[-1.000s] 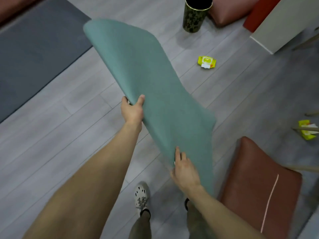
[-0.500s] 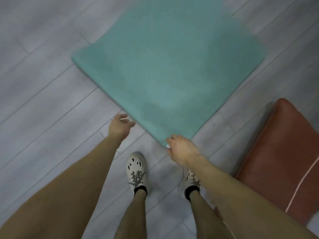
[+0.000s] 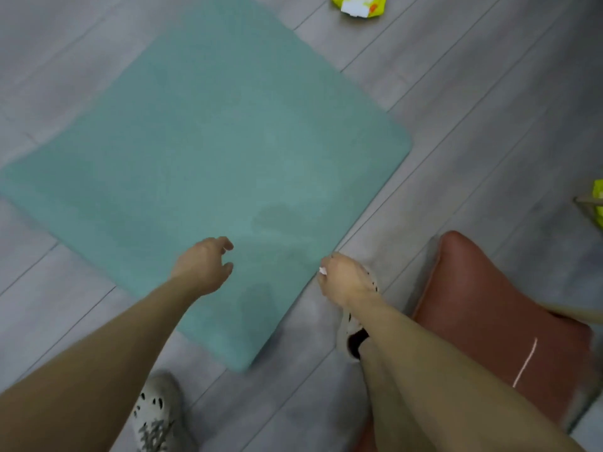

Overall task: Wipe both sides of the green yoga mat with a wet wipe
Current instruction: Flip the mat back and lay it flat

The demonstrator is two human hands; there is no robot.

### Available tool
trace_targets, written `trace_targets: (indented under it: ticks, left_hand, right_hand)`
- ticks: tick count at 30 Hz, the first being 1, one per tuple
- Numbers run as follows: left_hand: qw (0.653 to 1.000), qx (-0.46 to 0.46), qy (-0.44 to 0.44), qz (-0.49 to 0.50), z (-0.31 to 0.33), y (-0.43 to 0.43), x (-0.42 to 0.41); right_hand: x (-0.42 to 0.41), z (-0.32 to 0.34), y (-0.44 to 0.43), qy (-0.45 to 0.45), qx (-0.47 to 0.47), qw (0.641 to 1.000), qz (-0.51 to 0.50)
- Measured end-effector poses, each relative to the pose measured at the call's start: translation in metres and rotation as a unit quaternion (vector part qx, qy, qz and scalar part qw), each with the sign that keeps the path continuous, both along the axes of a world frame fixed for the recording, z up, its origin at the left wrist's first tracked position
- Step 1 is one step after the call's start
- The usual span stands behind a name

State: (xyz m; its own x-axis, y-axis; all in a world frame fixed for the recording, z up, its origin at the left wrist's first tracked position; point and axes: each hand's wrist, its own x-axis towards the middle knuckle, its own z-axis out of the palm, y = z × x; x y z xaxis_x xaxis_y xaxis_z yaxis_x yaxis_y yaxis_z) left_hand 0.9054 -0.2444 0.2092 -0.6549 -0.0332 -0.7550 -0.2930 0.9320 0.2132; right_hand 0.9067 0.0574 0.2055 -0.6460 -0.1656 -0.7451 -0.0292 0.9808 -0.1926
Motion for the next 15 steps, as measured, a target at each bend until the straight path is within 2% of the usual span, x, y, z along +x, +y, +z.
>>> trace_targets:
  ticks: [5, 10, 15]
  left_hand:
    - [0.992, -0.03, 0.001, -0.126, -0.071, 0.111, -0.094]
    - [0.972, -0.093, 0.086, -0.199, -0.147, 0.202, -0.192]
    - [0.969, -0.102, 0.028, -0.224, -0.204, 0.242, -0.235]
  right_hand:
    - [-0.103, -0.061, 0.103, 0.059, -0.002, 0.997, -0.057]
    - [-0.214, -0.13, 0.178, 0.131, -0.01, 0.986, -0.102]
    - [-0.301, -0.18, 0.219, 0.21, -0.02, 0.963, -0.167]
